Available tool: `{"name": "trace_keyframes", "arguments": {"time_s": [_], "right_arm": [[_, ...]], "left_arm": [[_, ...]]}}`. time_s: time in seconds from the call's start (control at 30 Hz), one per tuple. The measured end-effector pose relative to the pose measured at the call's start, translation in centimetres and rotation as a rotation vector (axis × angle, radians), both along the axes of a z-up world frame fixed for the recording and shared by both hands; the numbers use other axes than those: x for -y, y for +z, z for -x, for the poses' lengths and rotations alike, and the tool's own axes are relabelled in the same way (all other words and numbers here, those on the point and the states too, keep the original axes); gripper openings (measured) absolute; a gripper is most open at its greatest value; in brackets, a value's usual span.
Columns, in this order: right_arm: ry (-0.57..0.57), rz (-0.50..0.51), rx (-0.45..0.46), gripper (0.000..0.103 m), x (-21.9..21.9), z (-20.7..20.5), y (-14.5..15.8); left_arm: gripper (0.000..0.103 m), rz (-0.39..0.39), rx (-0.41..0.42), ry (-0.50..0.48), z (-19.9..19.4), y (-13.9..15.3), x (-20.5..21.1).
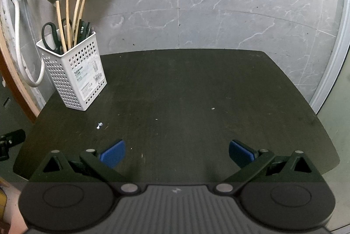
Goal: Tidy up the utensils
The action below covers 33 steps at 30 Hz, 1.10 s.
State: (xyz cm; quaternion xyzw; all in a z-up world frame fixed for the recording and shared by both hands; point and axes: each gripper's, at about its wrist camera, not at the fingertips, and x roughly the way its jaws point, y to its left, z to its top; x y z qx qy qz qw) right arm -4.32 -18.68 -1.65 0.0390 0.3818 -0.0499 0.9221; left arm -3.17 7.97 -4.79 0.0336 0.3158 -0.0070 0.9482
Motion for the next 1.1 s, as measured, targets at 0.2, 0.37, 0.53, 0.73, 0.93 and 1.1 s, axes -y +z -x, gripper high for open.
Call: {"name": "trace_keyframes", "arguments": {"time_s": [0.2,0.37,0.53,0.73,0.93,1.1], "right_arm": [[0.002,0.001,-0.01,0.103,-0.1,-0.7,-0.2],[-0.003,0.005,-0.014,0.103,-0.2,-0.9,-0.2],[-0.012,0.01,-0.018,0.103,-0.5,-1.1,-0.2],[-0.027,0.015,-0.021,0.103,-0.7,-1.4,-0.2],[-0.035,0.022,-0.027,0.103,-1.4,-1.6,-0.3],[-0.042,0.025,-0.031,0.103,-1.9,-1.7,-0.4]], "left_arm": [[0.102,0.007,-0.01,-0.004,-0.5,0.0,-0.2],[0.102,0.012,-0.013,-0.019,-1.2,-0.1,-0.2],[0.102,0.016,-0.017,-0.036,-1.7,-0.3,-0.3],[0.102,0.021,-0.021,-0.057,-2.4,-0.5,-0.6],[0.102,0.03,-0.025,-0.075,-2.9,-0.7,-1.0],[0.102,0.031,-0.032,-0.093,-3.2,-0.9,-1.4]]}}
